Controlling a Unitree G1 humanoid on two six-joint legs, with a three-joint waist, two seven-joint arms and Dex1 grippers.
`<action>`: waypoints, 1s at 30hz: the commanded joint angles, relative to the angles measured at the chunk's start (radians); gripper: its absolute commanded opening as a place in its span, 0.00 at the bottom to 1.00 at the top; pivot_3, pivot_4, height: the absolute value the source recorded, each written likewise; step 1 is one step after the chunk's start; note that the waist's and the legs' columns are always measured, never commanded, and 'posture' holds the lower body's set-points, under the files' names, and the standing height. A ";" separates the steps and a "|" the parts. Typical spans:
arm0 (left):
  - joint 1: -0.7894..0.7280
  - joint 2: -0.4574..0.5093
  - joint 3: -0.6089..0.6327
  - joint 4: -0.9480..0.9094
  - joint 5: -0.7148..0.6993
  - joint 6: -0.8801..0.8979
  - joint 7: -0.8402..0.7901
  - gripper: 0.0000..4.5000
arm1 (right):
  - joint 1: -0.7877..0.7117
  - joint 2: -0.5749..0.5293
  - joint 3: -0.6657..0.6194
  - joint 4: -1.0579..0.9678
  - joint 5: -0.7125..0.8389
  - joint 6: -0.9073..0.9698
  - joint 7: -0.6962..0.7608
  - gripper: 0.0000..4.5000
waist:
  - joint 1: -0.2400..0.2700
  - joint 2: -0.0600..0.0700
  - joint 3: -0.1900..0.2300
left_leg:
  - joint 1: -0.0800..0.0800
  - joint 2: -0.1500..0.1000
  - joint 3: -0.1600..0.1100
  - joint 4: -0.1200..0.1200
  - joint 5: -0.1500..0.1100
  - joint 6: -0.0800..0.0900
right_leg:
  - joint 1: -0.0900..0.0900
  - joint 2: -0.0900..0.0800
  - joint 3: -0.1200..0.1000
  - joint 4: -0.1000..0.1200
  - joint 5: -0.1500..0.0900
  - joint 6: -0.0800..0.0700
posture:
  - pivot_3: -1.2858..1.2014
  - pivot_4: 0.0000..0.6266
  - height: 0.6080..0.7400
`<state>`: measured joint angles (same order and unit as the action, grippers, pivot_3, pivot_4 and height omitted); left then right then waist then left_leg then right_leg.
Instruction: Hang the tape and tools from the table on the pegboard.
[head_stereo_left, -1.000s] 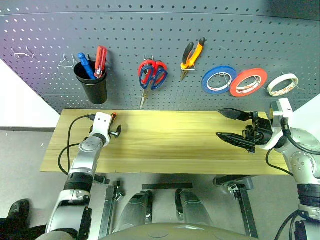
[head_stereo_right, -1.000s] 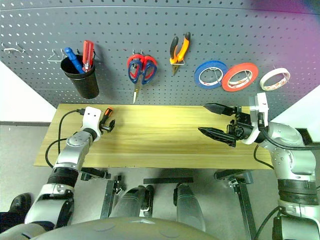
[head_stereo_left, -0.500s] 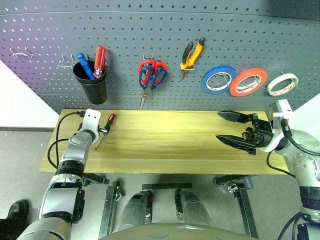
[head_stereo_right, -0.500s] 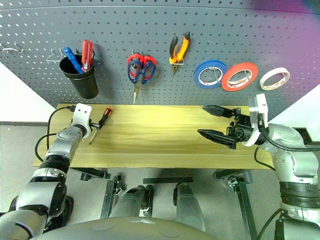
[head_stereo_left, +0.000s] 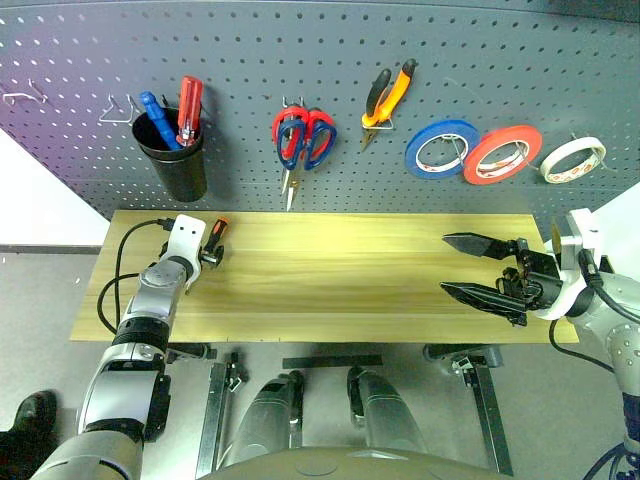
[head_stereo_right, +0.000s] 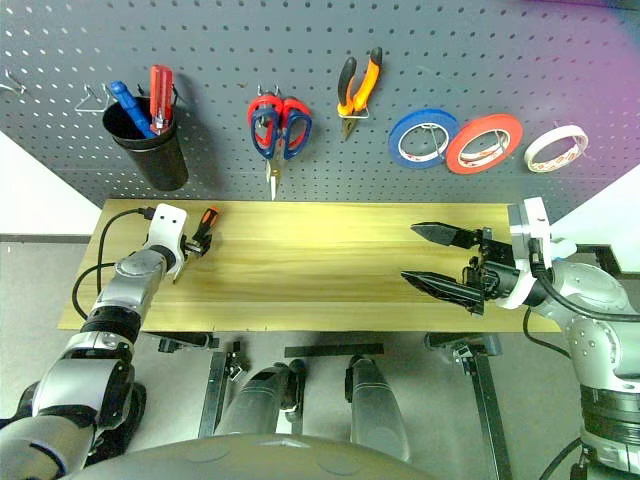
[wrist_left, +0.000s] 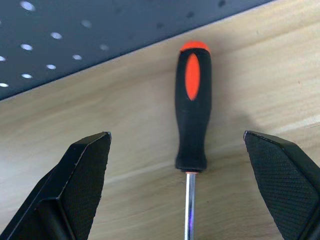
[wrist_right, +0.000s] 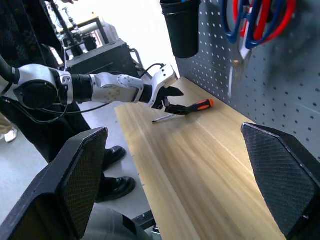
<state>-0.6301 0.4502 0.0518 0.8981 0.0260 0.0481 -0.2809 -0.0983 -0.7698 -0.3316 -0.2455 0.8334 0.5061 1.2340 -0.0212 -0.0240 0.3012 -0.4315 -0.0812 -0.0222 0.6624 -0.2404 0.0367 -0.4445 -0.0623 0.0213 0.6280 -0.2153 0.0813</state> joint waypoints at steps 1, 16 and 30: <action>-0.021 0.012 -0.005 0.037 0.020 -0.038 0.005 0.99 | 0.030 -0.020 -0.053 -0.059 0.040 0.015 -0.012 1.00 | 0.000 0.000 0.007 | 0.000 0.000 0.000 0.000 0.000 0.000 | 0.000 0.000 0.000 0.000 0.000 0.000 | 0.46 0.60 1.00; -0.159 -0.006 -0.002 0.263 0.049 -0.117 0.036 0.99 | 0.083 -0.033 -0.097 -0.106 0.070 0.031 -0.046 1.00 | -0.025 -0.002 0.012 | -0.013 0.000 0.002 -0.001 -0.001 0.002 | -0.015 -0.001 -0.002 -0.001 0.002 0.004 | 0.44 0.59 1.00; -0.160 -0.018 0.026 0.253 0.013 -0.113 0.003 0.20 | 0.082 -0.040 -0.100 -0.090 0.066 0.021 -0.050 1.00 | -0.026 -0.003 0.013 | -0.013 0.001 0.004 -0.001 -0.001 0.002 | -0.015 -0.002 -0.002 -0.001 0.002 0.004 | 0.44 0.57 1.00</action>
<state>-0.7907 0.4253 0.0639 1.1647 0.0469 -0.0487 -0.2814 -0.0130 -0.8007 -0.4006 -0.3208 0.8877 0.5384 1.1824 -0.0471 -0.0271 0.3141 -0.4451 -0.0802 -0.0185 0.6618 -0.2417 0.0391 -0.4599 -0.0640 0.0194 0.6271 -0.2130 0.0849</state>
